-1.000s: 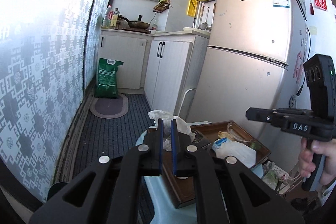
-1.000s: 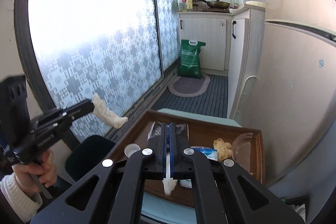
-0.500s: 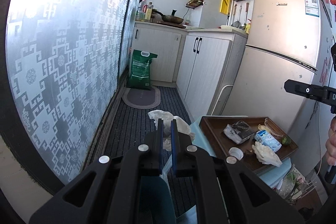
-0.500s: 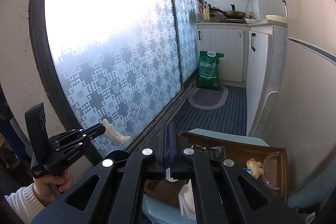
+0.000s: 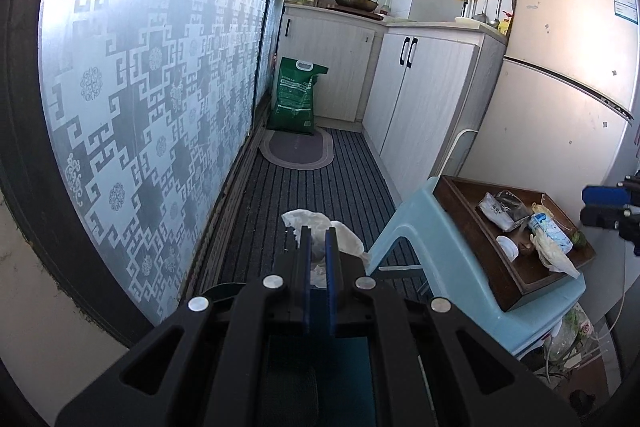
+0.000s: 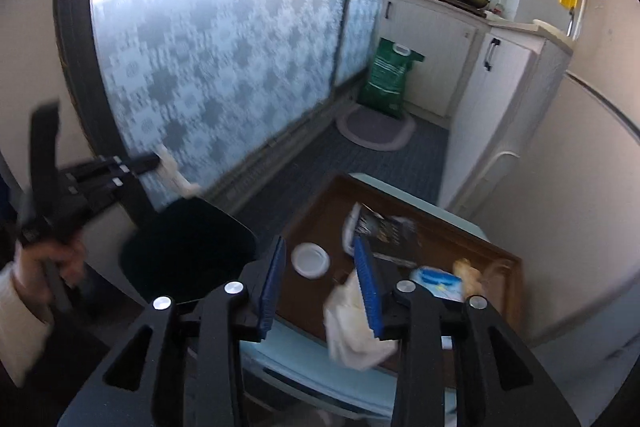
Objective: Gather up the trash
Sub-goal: 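Carry the tissue with the right gripper over the teal bin and release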
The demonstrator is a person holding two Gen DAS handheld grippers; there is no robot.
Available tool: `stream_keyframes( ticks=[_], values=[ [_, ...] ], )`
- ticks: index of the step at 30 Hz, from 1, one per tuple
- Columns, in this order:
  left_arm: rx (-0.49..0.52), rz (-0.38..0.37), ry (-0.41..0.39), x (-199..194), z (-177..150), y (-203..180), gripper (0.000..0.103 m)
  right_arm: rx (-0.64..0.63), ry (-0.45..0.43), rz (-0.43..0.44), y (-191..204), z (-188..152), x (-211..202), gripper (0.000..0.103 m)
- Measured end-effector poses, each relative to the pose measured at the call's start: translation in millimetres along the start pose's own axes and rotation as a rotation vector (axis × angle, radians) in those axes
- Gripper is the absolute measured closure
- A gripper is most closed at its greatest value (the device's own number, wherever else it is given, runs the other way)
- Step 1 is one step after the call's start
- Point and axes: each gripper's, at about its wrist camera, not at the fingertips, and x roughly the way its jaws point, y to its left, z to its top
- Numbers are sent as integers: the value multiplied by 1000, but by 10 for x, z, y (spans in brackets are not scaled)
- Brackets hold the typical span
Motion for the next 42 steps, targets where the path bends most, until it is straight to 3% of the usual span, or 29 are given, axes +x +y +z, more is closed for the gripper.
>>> stream_keyframes(
  ticks=[8,15,17,18,19,22,36,42],
  values=[
    [-37,10,84,141,-45,85,96,27,117,-5,-33,-202,303,66],
    [-1,64,241,420,-226,95,96,38,168,-23,-2,-212,459,67],
    [-6,73,286,495,-283,135,96,40,174,-28,-16,-219,489,76],
    [-9,77,303,522,-307,153,96,40,174,-33,-20,-217,497,87],
    [-10,82,316,545,-325,168,96,42,171,-37,-29,-215,499,93],
    [-11,98,349,592,-372,202,96,48,153,-52,-64,-195,461,99],
    [-2,141,471,763,-574,336,94,105,-11,-52,-94,78,35,100],
    [3,149,514,779,-665,402,90,80,-79,42,108,255,-109,100]
  ],
)
